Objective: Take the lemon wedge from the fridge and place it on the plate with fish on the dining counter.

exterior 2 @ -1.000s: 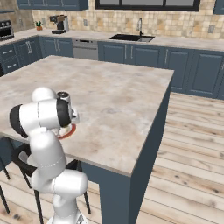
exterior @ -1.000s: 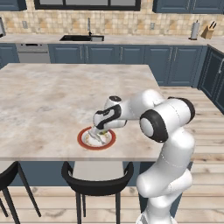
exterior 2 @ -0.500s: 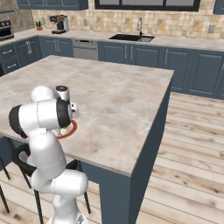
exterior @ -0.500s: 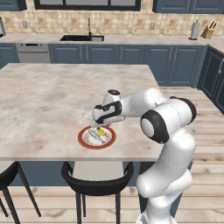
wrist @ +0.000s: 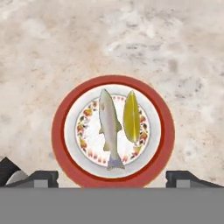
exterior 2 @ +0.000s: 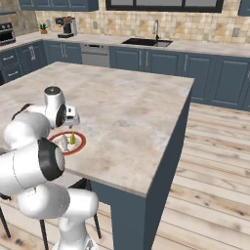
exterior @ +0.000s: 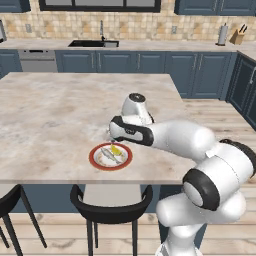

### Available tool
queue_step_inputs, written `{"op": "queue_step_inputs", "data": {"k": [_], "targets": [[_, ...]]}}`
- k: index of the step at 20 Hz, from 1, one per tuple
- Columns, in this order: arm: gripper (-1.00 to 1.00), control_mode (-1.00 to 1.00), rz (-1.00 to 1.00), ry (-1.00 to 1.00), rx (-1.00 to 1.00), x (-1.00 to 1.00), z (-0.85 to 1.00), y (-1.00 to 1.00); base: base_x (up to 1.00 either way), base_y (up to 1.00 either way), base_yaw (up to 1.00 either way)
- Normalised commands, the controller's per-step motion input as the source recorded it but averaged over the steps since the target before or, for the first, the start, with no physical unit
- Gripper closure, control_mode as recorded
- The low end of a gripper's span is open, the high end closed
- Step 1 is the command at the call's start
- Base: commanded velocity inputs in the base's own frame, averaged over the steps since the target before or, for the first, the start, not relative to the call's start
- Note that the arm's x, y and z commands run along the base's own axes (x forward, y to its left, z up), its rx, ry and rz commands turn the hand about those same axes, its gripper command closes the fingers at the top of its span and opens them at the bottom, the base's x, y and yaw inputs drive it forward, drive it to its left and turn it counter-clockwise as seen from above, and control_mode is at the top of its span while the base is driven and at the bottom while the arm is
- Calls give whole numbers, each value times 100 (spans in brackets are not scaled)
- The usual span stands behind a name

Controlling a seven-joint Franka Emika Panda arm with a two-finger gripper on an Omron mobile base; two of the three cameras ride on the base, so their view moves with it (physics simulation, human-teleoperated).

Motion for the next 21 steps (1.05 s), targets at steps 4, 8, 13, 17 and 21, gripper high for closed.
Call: {"op": "queue_step_inputs", "data": {"k": [4,8,13,17,21], "targets": [[-100,-100,0,-18,6,-100,0,-42,0,0,0],[-100,-100,-1,-27,4,-100,17,-46,0,0,0],[-100,-100,-5,-29,2,-100,61,-50,0,0,0],[-100,-100,-10,-11,5,-50,-1,-37,0,0,0],[-100,-100,1,-33,-7,-41,1,18,0,0,0]]}}
